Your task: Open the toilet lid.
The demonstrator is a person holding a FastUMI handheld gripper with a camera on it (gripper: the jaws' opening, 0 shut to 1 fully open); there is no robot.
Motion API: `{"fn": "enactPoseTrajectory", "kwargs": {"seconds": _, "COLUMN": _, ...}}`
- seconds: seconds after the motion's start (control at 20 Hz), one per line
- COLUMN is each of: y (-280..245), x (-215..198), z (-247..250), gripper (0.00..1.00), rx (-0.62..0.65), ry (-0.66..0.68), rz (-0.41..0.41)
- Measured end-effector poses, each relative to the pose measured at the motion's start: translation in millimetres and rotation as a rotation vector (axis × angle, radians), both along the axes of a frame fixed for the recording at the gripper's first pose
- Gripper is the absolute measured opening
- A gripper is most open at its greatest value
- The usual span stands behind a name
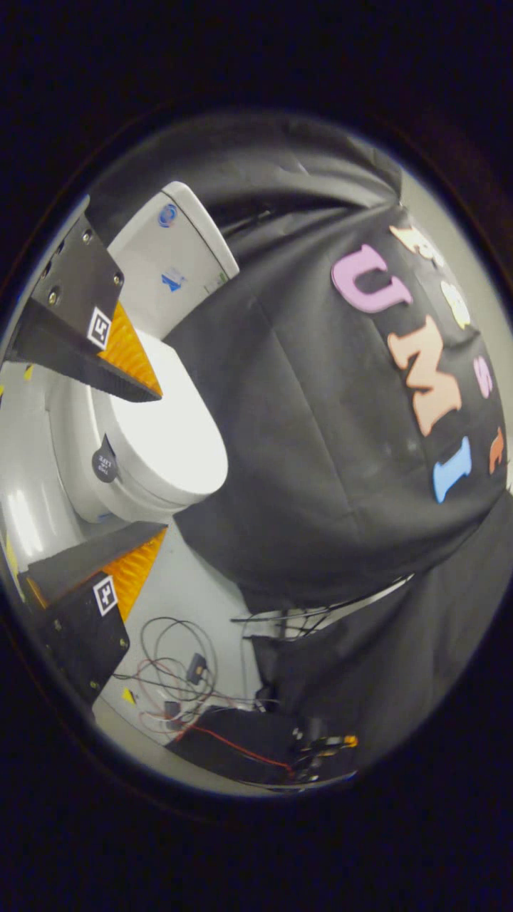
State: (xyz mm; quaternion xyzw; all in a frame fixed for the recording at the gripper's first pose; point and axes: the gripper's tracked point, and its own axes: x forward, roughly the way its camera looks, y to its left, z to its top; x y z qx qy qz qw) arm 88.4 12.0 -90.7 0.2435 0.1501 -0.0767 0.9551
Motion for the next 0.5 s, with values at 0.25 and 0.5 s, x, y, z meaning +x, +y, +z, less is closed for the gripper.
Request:
{"fn": "enactPoseTrajectory", "kwargs": {"seconds": 0.25, "y": 13.6, "x": 17.0, "z": -48.0, "gripper": 0.99, "rx": 0.199, "ry": 0.162, "rz": 0.000}}
{"fn": "enactPoseTrajectory", "kwargs": {"seconds": 0.5, "y": 17.2, "x": 22.1, "z": -86.7, "gripper": 0.99, "rx": 0.334, "ry": 0.298, "rz": -0.028}}
